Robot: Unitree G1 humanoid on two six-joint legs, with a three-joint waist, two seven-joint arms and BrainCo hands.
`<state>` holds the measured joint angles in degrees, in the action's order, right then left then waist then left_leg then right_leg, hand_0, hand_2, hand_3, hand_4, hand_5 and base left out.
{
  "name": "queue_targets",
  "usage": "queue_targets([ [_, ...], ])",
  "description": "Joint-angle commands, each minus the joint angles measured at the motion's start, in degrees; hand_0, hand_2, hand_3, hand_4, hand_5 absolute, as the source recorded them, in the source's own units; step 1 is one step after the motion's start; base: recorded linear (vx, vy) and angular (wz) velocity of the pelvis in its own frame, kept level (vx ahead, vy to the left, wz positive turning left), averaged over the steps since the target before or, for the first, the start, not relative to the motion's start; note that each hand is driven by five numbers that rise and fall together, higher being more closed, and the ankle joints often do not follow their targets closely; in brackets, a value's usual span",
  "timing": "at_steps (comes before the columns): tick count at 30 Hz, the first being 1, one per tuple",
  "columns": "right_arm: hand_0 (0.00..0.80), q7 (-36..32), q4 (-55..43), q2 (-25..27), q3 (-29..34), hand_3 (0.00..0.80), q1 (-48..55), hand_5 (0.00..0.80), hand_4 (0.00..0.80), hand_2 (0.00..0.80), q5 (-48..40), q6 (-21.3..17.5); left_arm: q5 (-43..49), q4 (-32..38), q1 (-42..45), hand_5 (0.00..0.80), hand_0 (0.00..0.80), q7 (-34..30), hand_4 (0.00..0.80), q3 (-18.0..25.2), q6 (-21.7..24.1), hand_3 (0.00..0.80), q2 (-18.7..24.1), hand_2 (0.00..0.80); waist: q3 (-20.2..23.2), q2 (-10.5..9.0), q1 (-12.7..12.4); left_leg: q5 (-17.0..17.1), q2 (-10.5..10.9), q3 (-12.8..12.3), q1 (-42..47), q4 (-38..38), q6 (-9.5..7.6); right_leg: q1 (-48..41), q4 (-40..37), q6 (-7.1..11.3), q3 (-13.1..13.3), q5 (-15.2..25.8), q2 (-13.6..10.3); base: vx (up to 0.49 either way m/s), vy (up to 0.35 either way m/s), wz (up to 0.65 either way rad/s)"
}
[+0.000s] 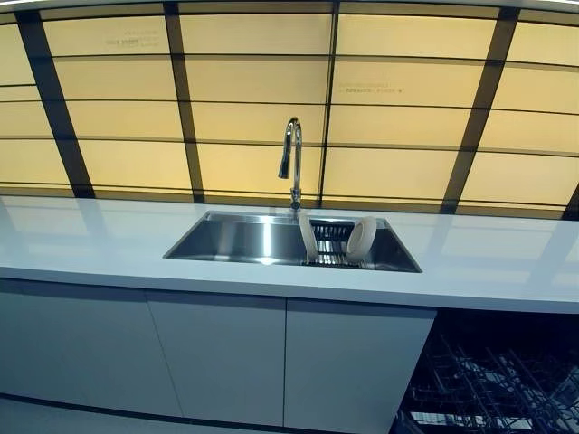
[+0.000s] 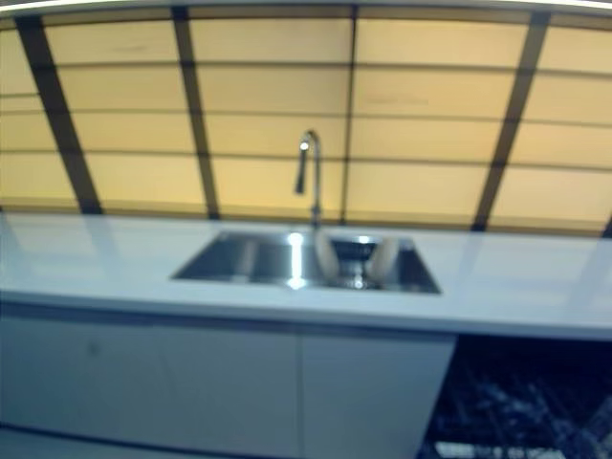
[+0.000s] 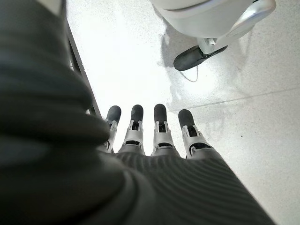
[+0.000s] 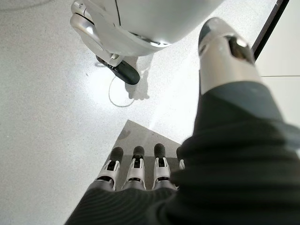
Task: Take plates into dishwasher
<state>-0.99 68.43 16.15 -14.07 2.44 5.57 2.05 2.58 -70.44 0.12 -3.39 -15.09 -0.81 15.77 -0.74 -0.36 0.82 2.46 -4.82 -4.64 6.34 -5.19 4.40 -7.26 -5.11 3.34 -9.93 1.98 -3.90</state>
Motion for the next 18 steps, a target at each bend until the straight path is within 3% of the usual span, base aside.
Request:
queue_targets([
  [1, 0.0, 0.15, 3.06, -1.14, -1.37, 0.0, -5.0, 0.0, 0.0, 0.0, 0.86, -0.16, -0.12, -1.3, -3.28, 0.0, 0.0, -0.38, 0.0, -0.53, 1.07, 0.0, -0.2, 0.0, -2.46, -1.92, 0.68, -5.8, 5.0, -3.61, 2.09, 0.19, -4.77, -0.26, 0.11, 1.74, 0.86, -1.12, 1.57, 0.0, 0.0, 0.0],
  [18, 0.0, 0.18, 3.12, -1.19, -1.79, 0.0, -4.93, 0.0, 0.0, 0.0, 0.66, -0.31, -0.44, -1.04, -3.4, 0.0, 0.0, -0.35, 0.0, -0.71, 0.46, 0.0, -0.42, 0.0, -2.75, -1.83, 0.58, -5.71, 4.98, -3.37, 2.07, 0.19, -4.64, -0.41, 0.11, 1.69, 0.52, -1.26, 1.62, 0.0, 0.0, 0.0],
])
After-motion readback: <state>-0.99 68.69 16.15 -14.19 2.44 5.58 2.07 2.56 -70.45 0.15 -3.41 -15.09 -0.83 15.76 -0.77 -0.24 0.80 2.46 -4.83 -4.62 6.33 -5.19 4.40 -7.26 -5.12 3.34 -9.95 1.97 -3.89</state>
